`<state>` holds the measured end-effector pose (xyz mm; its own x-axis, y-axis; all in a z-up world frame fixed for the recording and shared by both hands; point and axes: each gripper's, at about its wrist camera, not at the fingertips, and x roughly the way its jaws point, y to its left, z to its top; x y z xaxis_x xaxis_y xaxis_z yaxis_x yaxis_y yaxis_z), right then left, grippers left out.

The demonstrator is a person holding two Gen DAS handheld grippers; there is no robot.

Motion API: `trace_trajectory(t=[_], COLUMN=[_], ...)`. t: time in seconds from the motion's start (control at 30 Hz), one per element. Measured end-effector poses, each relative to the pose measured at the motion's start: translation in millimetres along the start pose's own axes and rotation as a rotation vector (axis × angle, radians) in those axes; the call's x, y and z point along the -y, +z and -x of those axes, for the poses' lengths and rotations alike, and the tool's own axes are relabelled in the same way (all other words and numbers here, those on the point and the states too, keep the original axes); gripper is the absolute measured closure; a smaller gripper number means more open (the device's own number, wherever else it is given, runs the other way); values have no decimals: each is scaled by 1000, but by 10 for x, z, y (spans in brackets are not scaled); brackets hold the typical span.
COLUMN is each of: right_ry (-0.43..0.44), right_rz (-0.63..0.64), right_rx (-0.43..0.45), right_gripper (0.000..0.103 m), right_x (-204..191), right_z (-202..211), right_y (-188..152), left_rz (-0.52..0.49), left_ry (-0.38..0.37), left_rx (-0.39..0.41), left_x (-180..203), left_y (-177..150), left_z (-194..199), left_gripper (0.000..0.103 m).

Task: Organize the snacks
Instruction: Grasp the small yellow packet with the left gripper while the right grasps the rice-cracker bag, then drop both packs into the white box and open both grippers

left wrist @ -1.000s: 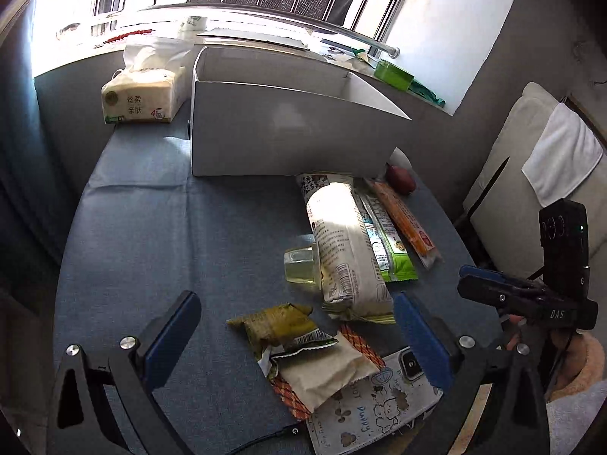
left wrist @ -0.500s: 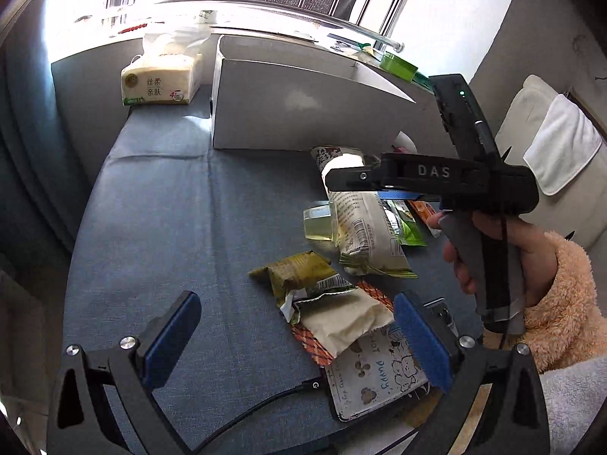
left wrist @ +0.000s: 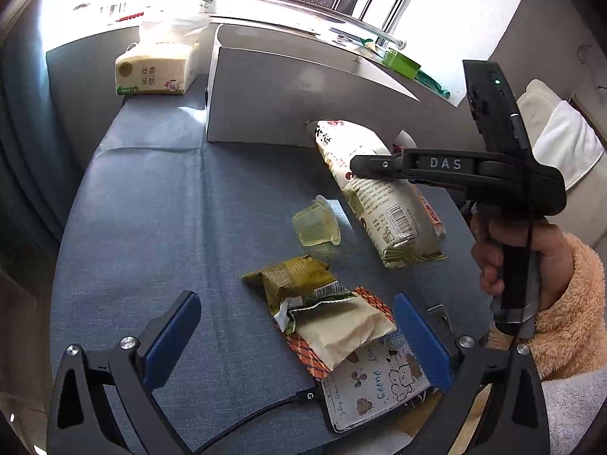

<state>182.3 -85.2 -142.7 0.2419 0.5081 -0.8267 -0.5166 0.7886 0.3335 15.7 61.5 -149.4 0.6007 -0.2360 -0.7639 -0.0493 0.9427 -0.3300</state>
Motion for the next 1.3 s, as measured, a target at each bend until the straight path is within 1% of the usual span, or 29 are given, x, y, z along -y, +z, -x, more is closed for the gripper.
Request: trace_trajectory(t=[0.1, 0.2, 0.37, 0.4, 0.47, 0.5, 0.53, 0.63, 0.73, 0.8, 0.93, 1.0, 1.03, 1.13, 1.23, 1.3], right_ry=[32, 26, 33, 38, 41, 33, 29, 45, 50, 56, 73, 82, 83, 78, 73, 57], right_rz=[16, 44, 22, 17, 6, 2, -2, -25, -31, -30, -18, -7, -1, 22, 34, 29], right_rx=[31, 65, 93, 93, 98, 98, 93, 87, 91, 103, 123, 144, 159, 208, 248, 266], right_gripper=[71, 71, 71, 71, 71, 71, 71, 71, 71, 71, 71, 71, 71, 71, 71, 71], right_x=[-4, -5, 86, 110, 150, 171, 209, 271, 289, 300, 283, 270, 261, 241, 251, 289], right_z=[257, 521, 835, 884, 945, 971, 1012, 1020, 1028, 1046, 1036, 1046, 1062, 1105, 1096, 1042], right_y=[-40, -146, -379, -428, -517, -557, -593, -678, -706, -690, -524, -378, -291, 49, 492, 824], left_rz=[14, 34, 60, 61, 54, 49, 44, 26, 30, 20, 15, 2, -3, -41, -67, -79], left_ry=[-1, 19, 31, 45, 47, 41, 43, 58, 25, 31, 20, 9, 18, 14, 2, -8], left_rx=[-15, -51, -109, -118, -124, -125, -130, -83, -32, 5, 102, 150, 176, 251, 296, 308], left_x=[33, 29, 56, 62, 74, 68, 62, 37, 18, 26, 3, -4, 0, 37, 63, 91], left_y=[29, 61, 101, 101, 95, 86, 85, 91, 130, 215, 484, 694, 809, 1221, 1718, 2050], left_z=[-47, -155, -370, -420, -496, -537, -576, -559, -424, -303, -20, 106, 152, 243, 230, 158], left_gripper=[0, 0, 0, 1, 10, 38, 52, 55, 55, 55, 55, 55, 55, 55, 55, 55])
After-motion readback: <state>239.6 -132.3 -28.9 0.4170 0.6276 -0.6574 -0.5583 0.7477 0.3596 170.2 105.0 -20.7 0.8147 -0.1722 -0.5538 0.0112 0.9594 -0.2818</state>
